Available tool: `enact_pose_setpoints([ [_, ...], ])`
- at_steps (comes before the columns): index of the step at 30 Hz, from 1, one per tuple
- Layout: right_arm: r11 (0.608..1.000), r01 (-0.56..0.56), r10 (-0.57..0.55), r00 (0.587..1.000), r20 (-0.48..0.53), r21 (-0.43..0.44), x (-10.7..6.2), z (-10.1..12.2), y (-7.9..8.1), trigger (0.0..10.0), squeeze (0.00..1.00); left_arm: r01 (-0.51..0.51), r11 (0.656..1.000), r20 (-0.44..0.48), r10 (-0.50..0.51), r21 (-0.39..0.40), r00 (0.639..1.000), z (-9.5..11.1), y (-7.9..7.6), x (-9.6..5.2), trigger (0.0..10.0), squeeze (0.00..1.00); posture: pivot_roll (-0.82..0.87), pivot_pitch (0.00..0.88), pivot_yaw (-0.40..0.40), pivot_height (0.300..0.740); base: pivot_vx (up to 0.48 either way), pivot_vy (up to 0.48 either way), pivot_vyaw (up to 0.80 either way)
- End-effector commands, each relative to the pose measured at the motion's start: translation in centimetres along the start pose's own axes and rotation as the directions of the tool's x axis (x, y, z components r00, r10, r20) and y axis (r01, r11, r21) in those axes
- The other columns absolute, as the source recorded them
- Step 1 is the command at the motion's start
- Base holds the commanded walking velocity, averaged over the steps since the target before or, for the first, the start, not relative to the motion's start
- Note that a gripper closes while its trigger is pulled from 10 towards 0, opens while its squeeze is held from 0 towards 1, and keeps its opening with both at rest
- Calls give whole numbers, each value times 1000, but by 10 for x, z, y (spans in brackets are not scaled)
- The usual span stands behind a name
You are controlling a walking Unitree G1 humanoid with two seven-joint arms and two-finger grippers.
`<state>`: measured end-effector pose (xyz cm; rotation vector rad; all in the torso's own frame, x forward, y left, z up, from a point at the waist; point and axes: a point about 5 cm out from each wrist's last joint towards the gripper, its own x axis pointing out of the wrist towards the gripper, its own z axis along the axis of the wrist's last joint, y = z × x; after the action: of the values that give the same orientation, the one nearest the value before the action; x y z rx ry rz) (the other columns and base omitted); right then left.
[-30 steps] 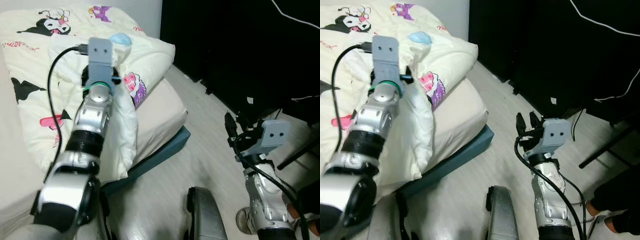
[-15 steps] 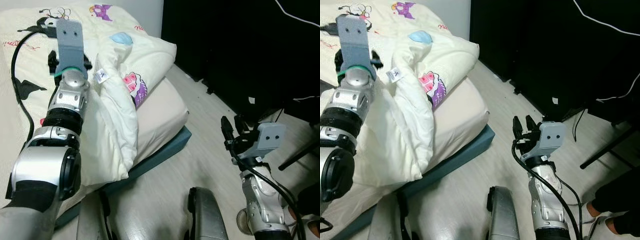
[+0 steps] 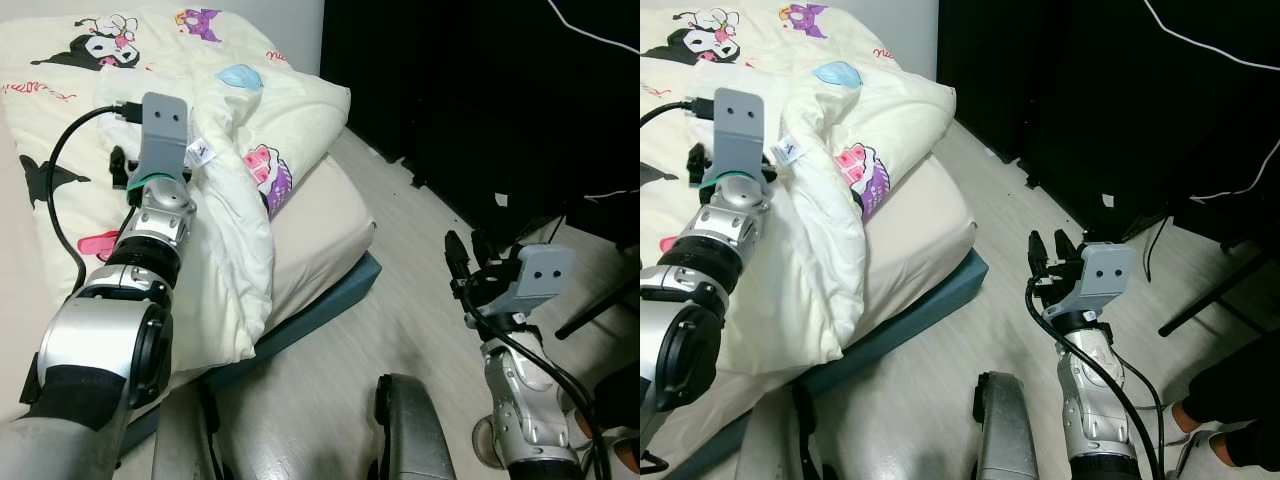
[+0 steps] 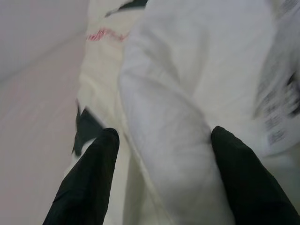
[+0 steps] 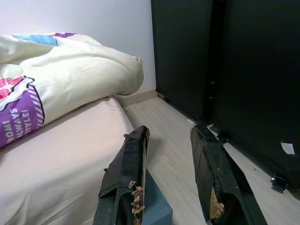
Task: Clean up the room
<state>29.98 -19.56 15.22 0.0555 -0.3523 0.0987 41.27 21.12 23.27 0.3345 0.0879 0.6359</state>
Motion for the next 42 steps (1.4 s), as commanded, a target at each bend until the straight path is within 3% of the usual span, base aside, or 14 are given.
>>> enact_pose_setpoints([
  [1,1000,25,-25,1000,-19,10,-4,-4,-5,10000,0,-18,1000,-32,19,13,999,-11,3,1,9020,0,-7,122,41,505,0,0,0],
  [3,1000,26,-26,999,-18,13,-4,-5,-5,10000,0,-6,1000,-61,7,22,998,-22,3,1,2235,0,-5,118,43,505,0,0,0],
  [5,1000,26,-26,999,-18,13,-4,-5,-5,10000,0,-6,1000,-61,7,22,998,-22,3,1,2235,0,-5,118,43,505,0,0,0],
  [6,1000,26,-26,1000,-18,14,-4,-5,-4,10000,0,26,1000,-77,-25,17,997,-26,0,0,0,0,-5,118,43,505,0,0,0],
  [12,1000,26,-26,1000,-17,14,-4,-5,-4,10000,0,113,994,-76,-114,-11,991,-25,-10,-4,0,0,-5,120,43,505,0,0,0],
  [16,999,32,-32,999,-18,11,-6,-4,-6,10000,0,341,938,-11,-342,-53,940,-10,-36,-16,0,0,-8,131,43,505,0,0,0],
  [23,999,33,-33,999,-24,10,-7,-5,-7,10000,0,362,931,88,-357,-48,930,11,-36,-16,0,0,-5,140,38,505,0,0,0],
  [24,999,33,-32,999,-26,9,-8,-5,-7,10000,0,297,954,176,-289,-25,941,22,-28,-14,10000,0,-4,144,36,505,0,0,0],
  [27,999,32,-32,999,-27,9,-8,-5,-7,10000,0,172,985,304,-160,-11,939,39,-14,-11,10000,0,-4,144,36,505,0,0,0],
  [28,999,31,-31,999,-27,9,-8,-5,-7,10000,0,112,993,333,-93,-39,938,44,-7,-10,10000,1000,-9,148,34,505,0,0,0],
  [31,999,31,-31,999,-27,9,-8,-5,-7,10000,0,87,994,346,-61,-61,936,48,-2,-9,10000,1000,-9,148,34,505,0,0,0],
  [33,999,33,-33,999,-29,7,-9,-4,-8,10000,0,101,982,405,-29,-157,914,64,5,-11,10000,1000,-10,151,32,505,0,0,0],
  [38,999,33,-33,999,-31,6,-10,-4,-8,10000,0,125,973,445,-26,-195,895,72,7,-14,10000,1000,-9,158,28,505,0,0,0],
  [42,999,31,-31,999,-34,7,-10,-5,-8,10000,0,265,930,467,-122,-254,876,87,-3,-24,10000,1000,-10,161,27,505,0,0,0],
])
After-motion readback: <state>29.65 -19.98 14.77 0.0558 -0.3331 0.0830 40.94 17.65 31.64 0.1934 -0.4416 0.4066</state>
